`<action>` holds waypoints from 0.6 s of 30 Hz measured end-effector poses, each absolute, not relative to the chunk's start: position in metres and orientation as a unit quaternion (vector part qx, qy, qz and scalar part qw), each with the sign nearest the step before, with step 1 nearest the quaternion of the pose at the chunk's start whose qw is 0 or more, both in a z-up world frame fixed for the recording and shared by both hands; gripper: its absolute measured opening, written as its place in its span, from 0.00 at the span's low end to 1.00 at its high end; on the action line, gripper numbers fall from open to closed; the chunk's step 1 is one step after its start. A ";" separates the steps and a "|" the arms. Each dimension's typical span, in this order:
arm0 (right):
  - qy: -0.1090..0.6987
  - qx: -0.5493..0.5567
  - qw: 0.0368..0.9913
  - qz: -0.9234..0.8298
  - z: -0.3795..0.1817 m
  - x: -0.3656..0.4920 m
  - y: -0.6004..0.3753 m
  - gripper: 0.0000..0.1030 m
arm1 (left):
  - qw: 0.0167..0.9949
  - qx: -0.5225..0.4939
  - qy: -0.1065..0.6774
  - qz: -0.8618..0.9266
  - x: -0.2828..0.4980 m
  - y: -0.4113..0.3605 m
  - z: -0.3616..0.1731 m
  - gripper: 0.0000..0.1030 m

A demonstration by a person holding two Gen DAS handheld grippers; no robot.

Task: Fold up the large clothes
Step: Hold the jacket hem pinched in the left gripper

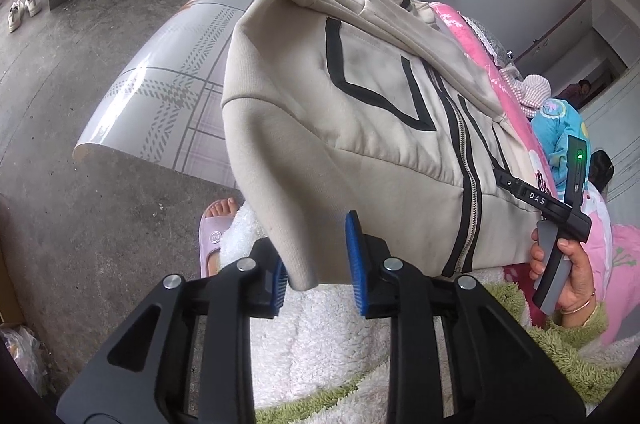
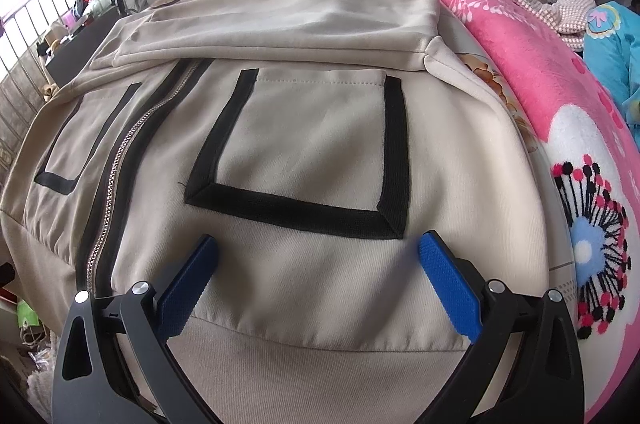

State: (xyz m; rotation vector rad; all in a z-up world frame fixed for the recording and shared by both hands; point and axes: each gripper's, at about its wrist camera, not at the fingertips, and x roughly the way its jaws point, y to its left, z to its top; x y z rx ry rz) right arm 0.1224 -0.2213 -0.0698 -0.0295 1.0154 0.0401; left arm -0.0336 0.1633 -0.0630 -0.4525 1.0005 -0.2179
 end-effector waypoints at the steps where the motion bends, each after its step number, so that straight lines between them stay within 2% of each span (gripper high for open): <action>1: 0.486 -0.015 0.874 0.019 -0.070 0.122 -0.221 0.94 | 0.847 -0.215 0.476 -0.101 -0.033 0.163 -0.064 0.23; 6: 0.486 -0.014 0.874 0.020 -0.070 0.122 -0.222 0.94 | 0.847 -0.216 0.477 -0.090 -0.032 0.162 -0.067 0.21; 8: 0.485 -0.015 0.874 0.020 -0.070 0.122 -0.222 0.94 | 0.850 -0.208 0.477 -0.082 -0.033 0.162 -0.066 0.09; 10: 0.485 -0.015 0.874 0.020 -0.070 0.122 -0.222 0.94 | 0.852 -0.202 0.478 -0.076 -0.033 0.163 -0.064 0.06; 18: 0.491 -0.014 0.871 0.020 -0.069 0.123 -0.222 0.94 | 0.863 -0.184 0.464 -0.076 -0.039 0.160 -0.044 0.05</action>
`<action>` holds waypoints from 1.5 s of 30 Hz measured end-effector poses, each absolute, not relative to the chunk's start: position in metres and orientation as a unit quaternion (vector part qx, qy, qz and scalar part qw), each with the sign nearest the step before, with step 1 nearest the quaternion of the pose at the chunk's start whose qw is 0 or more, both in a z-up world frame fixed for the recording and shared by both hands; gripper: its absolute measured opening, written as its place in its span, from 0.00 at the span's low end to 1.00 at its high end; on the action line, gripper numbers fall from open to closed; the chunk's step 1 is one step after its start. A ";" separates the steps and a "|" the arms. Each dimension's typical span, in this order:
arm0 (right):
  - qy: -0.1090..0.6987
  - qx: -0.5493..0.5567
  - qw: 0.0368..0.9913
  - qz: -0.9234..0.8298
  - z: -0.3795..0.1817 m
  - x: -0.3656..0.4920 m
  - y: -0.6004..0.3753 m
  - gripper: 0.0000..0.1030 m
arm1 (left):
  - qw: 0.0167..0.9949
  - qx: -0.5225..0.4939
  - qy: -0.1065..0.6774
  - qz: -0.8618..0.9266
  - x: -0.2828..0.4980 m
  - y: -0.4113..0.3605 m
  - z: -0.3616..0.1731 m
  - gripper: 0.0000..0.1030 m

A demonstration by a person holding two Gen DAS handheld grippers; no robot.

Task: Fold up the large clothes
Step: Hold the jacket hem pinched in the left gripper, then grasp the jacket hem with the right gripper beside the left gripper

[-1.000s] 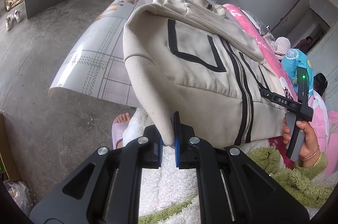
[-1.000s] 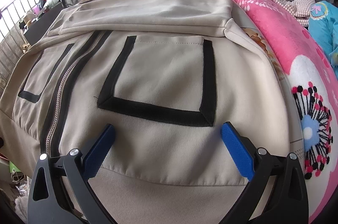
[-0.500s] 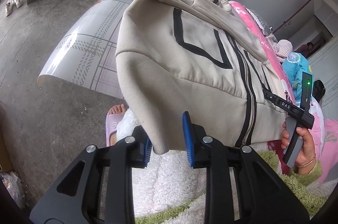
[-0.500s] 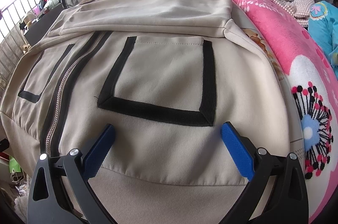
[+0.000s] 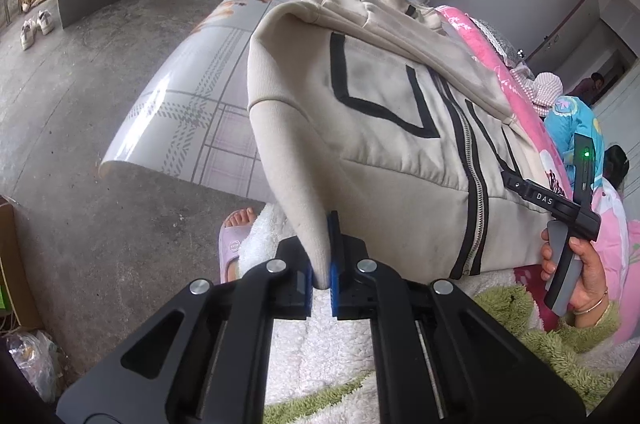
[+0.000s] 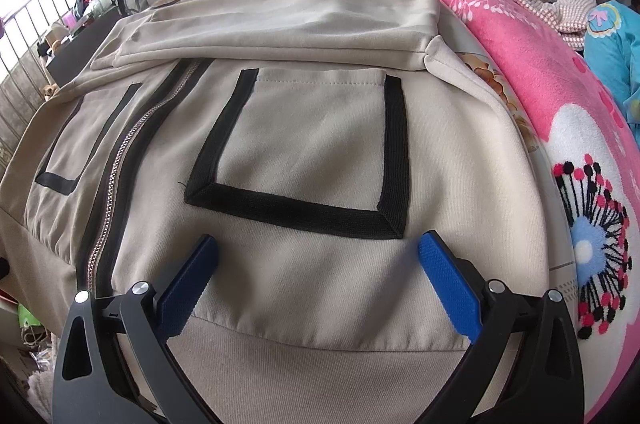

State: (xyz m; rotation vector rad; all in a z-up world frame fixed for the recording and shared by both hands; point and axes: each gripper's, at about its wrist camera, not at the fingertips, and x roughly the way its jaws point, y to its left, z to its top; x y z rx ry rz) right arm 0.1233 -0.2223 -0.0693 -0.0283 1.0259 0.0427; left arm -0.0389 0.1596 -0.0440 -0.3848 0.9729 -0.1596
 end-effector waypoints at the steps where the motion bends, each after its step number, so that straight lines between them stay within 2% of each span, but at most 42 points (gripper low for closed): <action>1: 0.491 -0.013 0.871 0.021 -0.069 0.124 -0.222 0.94 | 0.864 -0.183 0.462 -0.078 -0.038 0.158 -0.042 0.05; 20: 0.469 -0.018 0.883 0.029 -0.070 0.117 -0.223 0.94 | 0.874 -0.161 0.444 -0.120 -0.026 0.152 -0.026 0.05; 24: 0.499 -0.015 0.866 0.024 -0.064 0.123 -0.224 0.94 | 0.869 -0.164 0.451 -0.120 -0.017 0.154 -0.028 0.05; 29: 0.488 0.012 0.873 0.008 -0.056 0.101 -0.238 0.94 | 0.871 -0.158 0.449 -0.121 -0.015 0.151 -0.032 0.05; 41: 0.486 -0.009 0.874 -0.013 -0.042 0.053 -0.259 0.94 | 0.869 -0.159 0.453 -0.123 -0.008 0.150 -0.036 0.05; 45: 0.485 0.009 0.874 -0.031 -0.039 0.044 -0.273 0.91 | 0.870 -0.157 0.452 -0.122 -0.007 0.148 -0.037 0.05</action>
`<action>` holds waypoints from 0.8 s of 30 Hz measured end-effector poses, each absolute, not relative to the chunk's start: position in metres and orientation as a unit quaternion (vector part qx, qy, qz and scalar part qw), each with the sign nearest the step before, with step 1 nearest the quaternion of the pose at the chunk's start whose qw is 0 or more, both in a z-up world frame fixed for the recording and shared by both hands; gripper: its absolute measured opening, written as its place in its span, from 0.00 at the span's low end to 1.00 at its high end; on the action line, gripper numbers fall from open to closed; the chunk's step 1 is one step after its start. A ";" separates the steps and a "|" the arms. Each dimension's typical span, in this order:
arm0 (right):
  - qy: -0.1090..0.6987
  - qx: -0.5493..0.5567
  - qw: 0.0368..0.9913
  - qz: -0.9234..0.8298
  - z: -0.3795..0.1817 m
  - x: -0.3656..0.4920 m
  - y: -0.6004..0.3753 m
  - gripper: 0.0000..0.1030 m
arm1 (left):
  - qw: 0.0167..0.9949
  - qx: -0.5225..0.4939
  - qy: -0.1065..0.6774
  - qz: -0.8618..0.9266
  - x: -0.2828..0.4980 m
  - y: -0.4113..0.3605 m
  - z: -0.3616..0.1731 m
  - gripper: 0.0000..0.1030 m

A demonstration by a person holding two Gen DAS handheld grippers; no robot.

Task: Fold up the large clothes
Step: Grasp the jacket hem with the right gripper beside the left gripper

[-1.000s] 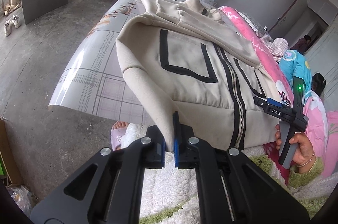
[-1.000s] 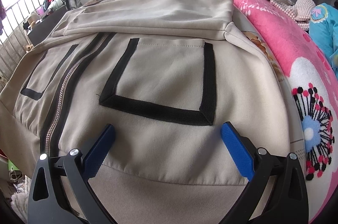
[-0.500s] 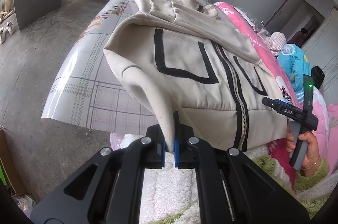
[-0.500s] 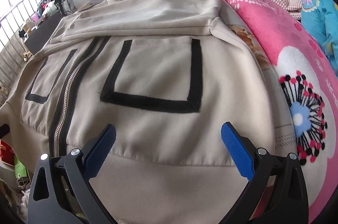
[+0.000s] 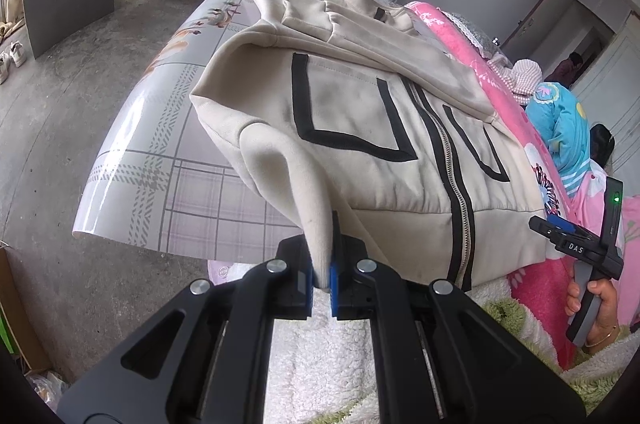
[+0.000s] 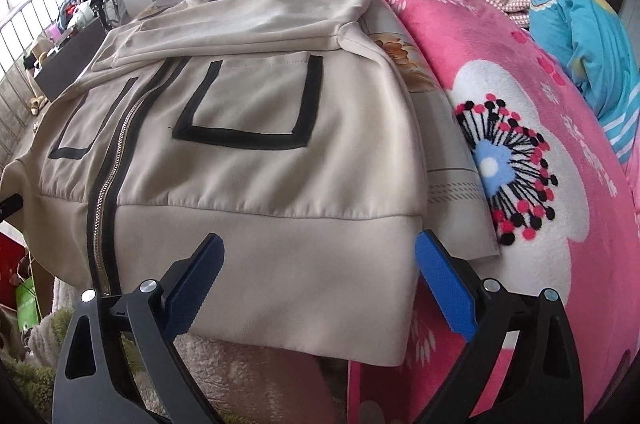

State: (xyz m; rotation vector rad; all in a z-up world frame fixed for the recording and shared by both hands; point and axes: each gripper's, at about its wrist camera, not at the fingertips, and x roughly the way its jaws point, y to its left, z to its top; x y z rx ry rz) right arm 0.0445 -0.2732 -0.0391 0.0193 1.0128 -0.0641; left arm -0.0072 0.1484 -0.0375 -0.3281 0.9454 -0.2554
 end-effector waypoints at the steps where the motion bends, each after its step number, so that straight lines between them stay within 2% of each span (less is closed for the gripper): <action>1: 0.487 0.018 0.873 -0.038 -0.040 0.042 -0.279 0.89 | 0.870 -0.157 0.452 -0.122 -0.007 0.148 -0.037 0.05; 8: 0.515 0.101 0.850 -0.042 -0.059 0.025 -0.302 0.77 | 0.869 -0.152 0.456 -0.119 -0.004 0.147 -0.038 0.05; 13: 0.516 0.122 0.847 -0.042 -0.066 0.017 -0.308 0.73 | 0.870 -0.147 0.457 -0.116 -0.004 0.145 -0.038 0.05; 24: 0.509 0.149 0.847 -0.029 -0.064 0.007 -0.319 0.72 | 0.874 -0.152 0.447 -0.110 -0.007 0.147 -0.039 0.05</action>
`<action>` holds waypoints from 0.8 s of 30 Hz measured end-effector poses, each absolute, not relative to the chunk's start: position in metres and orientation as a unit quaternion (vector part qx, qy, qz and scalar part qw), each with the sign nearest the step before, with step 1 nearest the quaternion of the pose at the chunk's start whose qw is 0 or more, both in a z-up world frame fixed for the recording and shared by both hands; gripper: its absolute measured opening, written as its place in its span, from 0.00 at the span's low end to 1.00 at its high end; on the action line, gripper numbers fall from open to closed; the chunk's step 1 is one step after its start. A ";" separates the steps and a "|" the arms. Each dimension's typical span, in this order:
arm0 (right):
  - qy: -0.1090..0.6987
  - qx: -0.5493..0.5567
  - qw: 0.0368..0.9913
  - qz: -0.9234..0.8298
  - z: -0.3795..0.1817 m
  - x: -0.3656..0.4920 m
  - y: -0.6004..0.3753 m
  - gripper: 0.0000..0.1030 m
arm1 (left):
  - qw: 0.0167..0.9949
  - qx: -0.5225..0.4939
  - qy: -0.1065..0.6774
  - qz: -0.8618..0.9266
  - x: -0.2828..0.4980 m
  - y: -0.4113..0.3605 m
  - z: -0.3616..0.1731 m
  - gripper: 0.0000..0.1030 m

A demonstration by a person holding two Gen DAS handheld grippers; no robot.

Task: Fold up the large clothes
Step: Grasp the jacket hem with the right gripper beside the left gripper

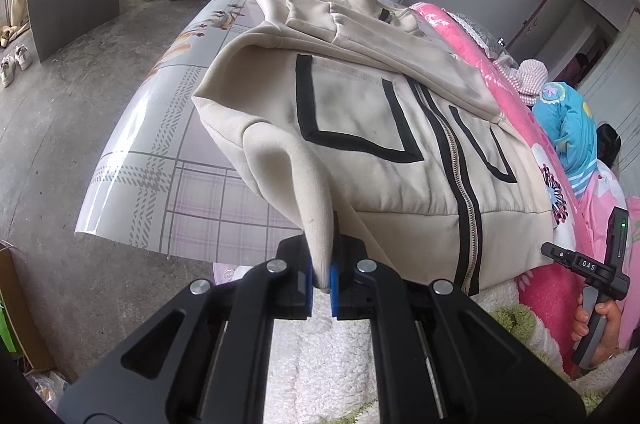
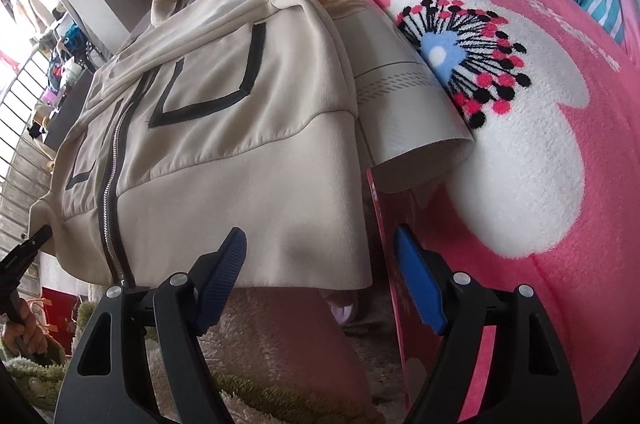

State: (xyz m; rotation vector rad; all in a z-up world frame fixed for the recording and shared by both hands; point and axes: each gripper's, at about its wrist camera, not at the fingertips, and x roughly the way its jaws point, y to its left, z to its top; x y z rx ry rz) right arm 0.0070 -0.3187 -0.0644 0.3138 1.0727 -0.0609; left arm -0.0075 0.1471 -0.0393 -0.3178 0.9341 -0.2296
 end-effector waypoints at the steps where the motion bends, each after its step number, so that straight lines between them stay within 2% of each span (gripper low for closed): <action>1: 0.509 0.153 0.846 -0.030 -0.066 0.007 -0.321 0.72 | 0.875 -0.151 0.447 -0.109 -0.008 0.147 -0.039 0.05; 10: 0.531 0.225 0.816 0.012 -0.086 0.019 -0.334 0.72 | 0.875 -0.151 0.448 -0.101 -0.012 0.147 -0.039 0.05; 12: 0.540 0.220 0.812 0.021 -0.089 0.017 -0.328 0.61 | 0.876 -0.149 0.448 -0.099 -0.012 0.146 -0.038 0.05; 17: 0.538 0.208 0.816 0.033 -0.074 0.004 -0.321 0.10 | 0.879 -0.143 0.444 -0.099 -0.015 0.144 -0.035 0.05; 19: 0.530 0.201 0.823 0.038 -0.062 -0.001 -0.320 0.07 | 0.881 -0.139 0.440 -0.101 -0.017 0.143 -0.030 0.05; 24: 0.501 0.185 0.844 0.052 -0.032 -0.002 -0.315 0.06 | 0.889 -0.141 0.422 -0.108 -0.019 0.142 -0.017 0.05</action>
